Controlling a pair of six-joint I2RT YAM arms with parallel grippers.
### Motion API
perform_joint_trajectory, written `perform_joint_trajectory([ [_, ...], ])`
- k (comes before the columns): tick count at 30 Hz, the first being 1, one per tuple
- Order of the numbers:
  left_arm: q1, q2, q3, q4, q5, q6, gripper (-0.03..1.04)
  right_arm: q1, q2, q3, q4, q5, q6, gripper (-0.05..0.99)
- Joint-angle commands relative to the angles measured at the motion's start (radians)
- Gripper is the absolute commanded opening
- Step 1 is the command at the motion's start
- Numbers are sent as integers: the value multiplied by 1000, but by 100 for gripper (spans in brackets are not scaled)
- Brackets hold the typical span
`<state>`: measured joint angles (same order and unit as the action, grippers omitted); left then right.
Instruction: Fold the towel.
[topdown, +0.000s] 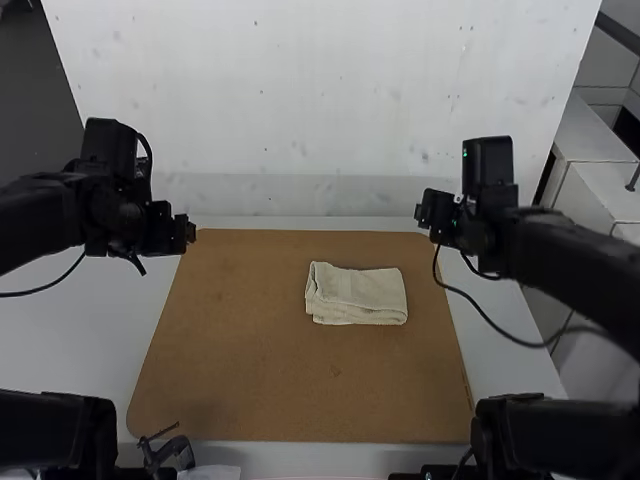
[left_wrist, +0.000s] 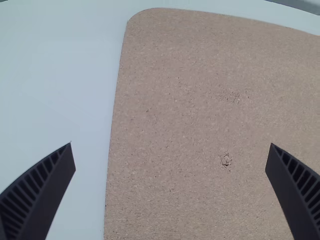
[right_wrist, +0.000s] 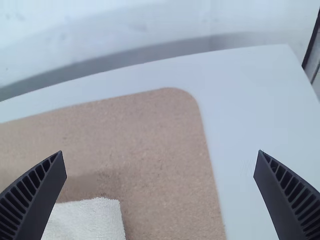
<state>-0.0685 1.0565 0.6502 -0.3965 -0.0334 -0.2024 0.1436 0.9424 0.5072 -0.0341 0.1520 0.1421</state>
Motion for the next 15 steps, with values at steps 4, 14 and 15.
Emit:
perform_joint_trajectory([
  [4, -13, -72, -4, 4, 1, 8, 98, -72, -409, -165, -13, -8, -75, 96],
  [14, -37, -168, -49, 4, -8, 8, 98, -113, -755, -309, -66, 6, -136, 96],
  [15, -37, -179, -54, 4, -8, 8, 98, -113, -769, -315, -67, 8, -136, 96],
])
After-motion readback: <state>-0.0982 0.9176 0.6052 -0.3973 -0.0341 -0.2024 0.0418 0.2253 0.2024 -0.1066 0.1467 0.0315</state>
